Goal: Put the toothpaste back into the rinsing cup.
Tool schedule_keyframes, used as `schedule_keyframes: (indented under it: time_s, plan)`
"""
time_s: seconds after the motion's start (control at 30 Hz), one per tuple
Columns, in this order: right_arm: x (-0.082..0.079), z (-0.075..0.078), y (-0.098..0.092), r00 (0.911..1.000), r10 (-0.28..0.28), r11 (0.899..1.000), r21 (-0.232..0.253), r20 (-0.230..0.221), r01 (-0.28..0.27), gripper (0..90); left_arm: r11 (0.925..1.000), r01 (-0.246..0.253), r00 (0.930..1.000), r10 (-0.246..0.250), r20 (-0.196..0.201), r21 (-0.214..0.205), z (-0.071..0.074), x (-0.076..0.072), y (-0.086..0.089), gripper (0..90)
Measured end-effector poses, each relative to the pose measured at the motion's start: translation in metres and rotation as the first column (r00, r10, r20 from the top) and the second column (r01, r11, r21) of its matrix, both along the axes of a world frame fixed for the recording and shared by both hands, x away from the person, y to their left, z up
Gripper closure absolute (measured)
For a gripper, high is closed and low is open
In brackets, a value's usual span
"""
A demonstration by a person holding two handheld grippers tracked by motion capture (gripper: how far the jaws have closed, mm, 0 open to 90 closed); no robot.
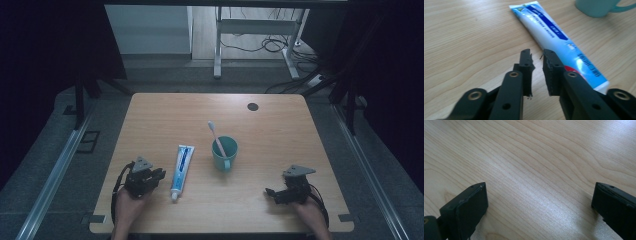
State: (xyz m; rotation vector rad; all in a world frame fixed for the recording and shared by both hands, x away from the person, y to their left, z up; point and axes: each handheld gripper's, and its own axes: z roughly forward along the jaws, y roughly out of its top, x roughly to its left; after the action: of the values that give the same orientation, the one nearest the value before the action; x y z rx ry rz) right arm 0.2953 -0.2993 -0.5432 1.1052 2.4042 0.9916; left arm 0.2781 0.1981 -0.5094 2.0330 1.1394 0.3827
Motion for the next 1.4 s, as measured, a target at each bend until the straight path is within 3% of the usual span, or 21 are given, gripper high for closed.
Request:
schedule_keyframes:
  time_s: [0.27,0.5,1.1,1.4]
  plan:
    - [0.000,0.000,0.000,1.0000,0.000,1.000,0.000,0.000,0.000,0.3,0.9987,0.044,0.9989,-0.044,-0.013,-0.025,0.007,-0.001,-0.017,87.9]
    - [0.000,0.000,0.000,1.0000,0.000,1.000,0.000,0.000,0.000,0.2,0.9963,0.086,0.9961,-0.086,-0.022,-0.008,0.010,-0.003,-0.034,86.2]
    - [0.000,0.000,0.000,1.0000,0.000,1.000,0.000,0.000,0.000,0.3,0.9809,0.182,0.9820,-0.177,-0.065,0.070,0.001,-0.004,-0.065,85.6]
    - [0.000,0.000,0.000,1.0000,0.000,1.000,0.000,0.000,0.000,0.2,0.9794,0.174,0.9829,-0.167,-0.078,0.102,-0.001,-0.005,-0.063,85.9]
